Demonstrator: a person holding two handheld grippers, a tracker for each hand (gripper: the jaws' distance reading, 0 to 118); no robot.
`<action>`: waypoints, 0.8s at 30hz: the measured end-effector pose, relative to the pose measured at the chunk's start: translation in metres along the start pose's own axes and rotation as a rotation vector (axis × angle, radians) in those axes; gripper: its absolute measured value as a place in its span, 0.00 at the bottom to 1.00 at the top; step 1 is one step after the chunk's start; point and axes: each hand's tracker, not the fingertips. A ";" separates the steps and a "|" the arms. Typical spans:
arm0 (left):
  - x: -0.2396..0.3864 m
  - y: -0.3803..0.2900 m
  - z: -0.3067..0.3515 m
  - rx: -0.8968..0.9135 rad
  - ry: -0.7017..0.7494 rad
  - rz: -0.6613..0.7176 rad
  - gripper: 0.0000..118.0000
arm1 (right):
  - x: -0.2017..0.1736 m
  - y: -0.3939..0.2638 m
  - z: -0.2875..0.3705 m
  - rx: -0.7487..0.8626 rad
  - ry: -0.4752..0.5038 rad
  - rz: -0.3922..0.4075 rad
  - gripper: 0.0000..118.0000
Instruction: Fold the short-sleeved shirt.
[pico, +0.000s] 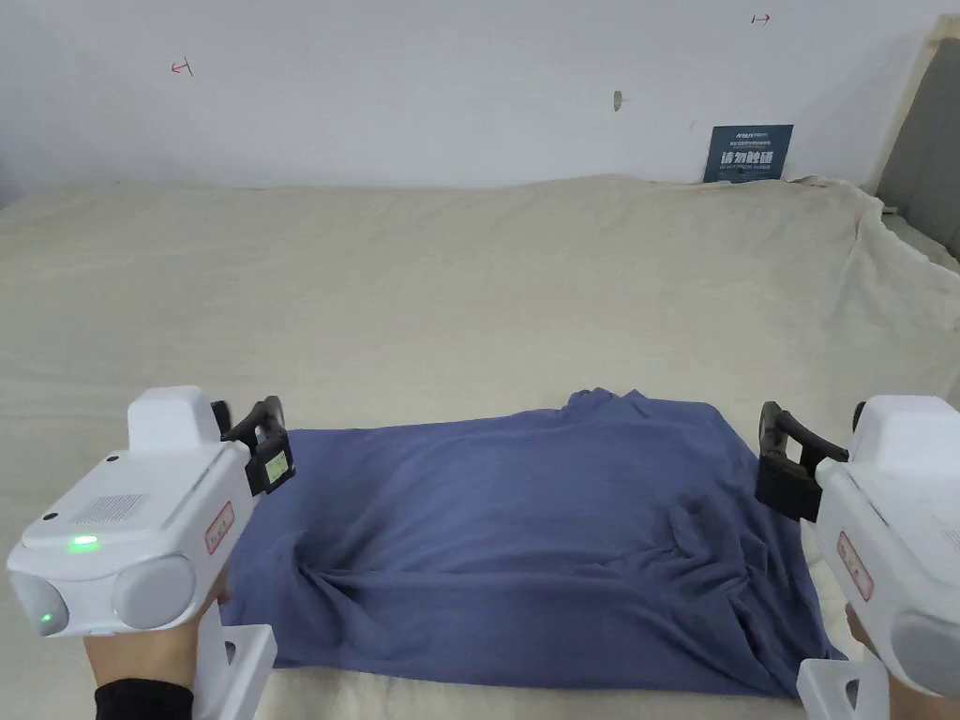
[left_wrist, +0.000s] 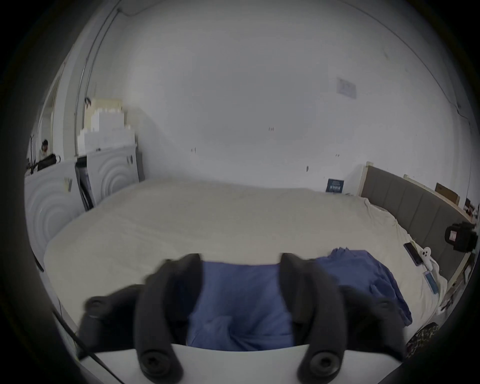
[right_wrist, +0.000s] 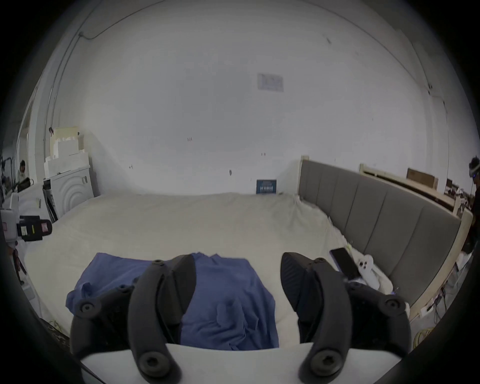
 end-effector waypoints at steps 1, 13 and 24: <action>0.000 -0.001 0.000 0.002 -0.005 -0.002 0.16 | -0.002 0.001 0.001 0.011 0.001 0.007 0.43; -0.013 0.003 -0.033 -0.061 -0.036 0.023 0.00 | -0.008 0.004 -0.025 0.031 0.034 0.015 0.00; -0.061 0.023 -0.180 -0.345 -0.056 0.115 0.00 | -0.012 -0.001 -0.085 -0.041 0.035 0.022 0.00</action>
